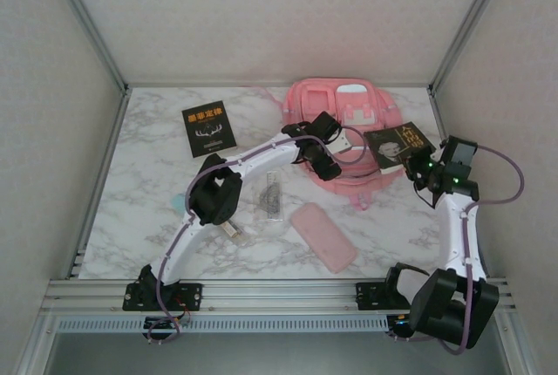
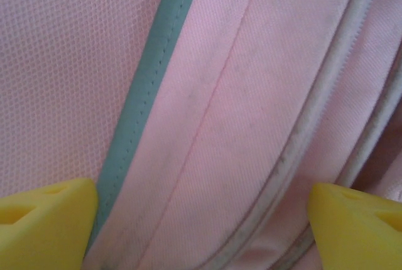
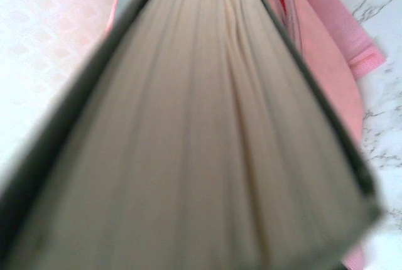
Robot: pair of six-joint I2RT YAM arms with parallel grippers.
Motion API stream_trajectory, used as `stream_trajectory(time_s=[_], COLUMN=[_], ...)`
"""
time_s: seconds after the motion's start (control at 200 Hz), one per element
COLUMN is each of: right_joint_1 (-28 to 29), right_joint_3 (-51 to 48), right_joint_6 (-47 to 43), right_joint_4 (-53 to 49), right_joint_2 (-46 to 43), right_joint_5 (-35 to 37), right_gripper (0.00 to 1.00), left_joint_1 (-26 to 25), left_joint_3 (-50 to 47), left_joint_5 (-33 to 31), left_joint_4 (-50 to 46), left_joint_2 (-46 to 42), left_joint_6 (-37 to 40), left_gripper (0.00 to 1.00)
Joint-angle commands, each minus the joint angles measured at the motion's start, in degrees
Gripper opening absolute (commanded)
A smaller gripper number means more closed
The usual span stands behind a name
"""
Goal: Pack the student bag
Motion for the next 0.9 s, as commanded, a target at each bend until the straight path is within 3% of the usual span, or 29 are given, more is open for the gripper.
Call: stream_trajectory(time_s=[0.0,0.07,0.21,0.385,0.425,0.661,0.896], right_joint_1=[-0.8,-1.0,-1.6,-1.8,-1.9,-3.1,-3.7], right_joint_3=[-0.4,-0.4,0.0,0.4,0.6,2.5,8.7], right_joint_6=[-0.3,-0.5,-0.7,-0.4,-0.5,-1.2,-4.5], right_joint_4=[1.2,0.5,-0.6,-0.7,-0.7,-2.7,-8.8], right_joint_2=[-2.5,-3.3,-4.7,-5.7,-5.8,-7.0,-9.7], right_joint_5=[-2.6,-2.6,-2.4,-2.3,-2.2,-1.8,4.4], right_gripper=[0.0,0.0,0.0,0.0,0.0,0.0,0.0], left_joint_1=[1.1,1.8,2.4,3.7,4.2,7.2,10.5], left_joint_3=[4.3,7.7,11.7,11.0,10.8,6.0,6.8], left_joint_5=[-0.8,-1.2,0.7,4.7,6.6,14.5,23.2], left_joint_4=[-4.6,-7.1,-11.3,-11.3,-11.1,-2.8,3.2], left_joint_2=[6.0,9.3,12.7,12.5,12.1,3.6,-1.3], left_joint_6=[-0.5,-2.3,-5.1,-9.0,-10.5,-24.5,-40.9], left_gripper=[0.84,0.78,0.57,0.16,0.0,0.0,0.0])
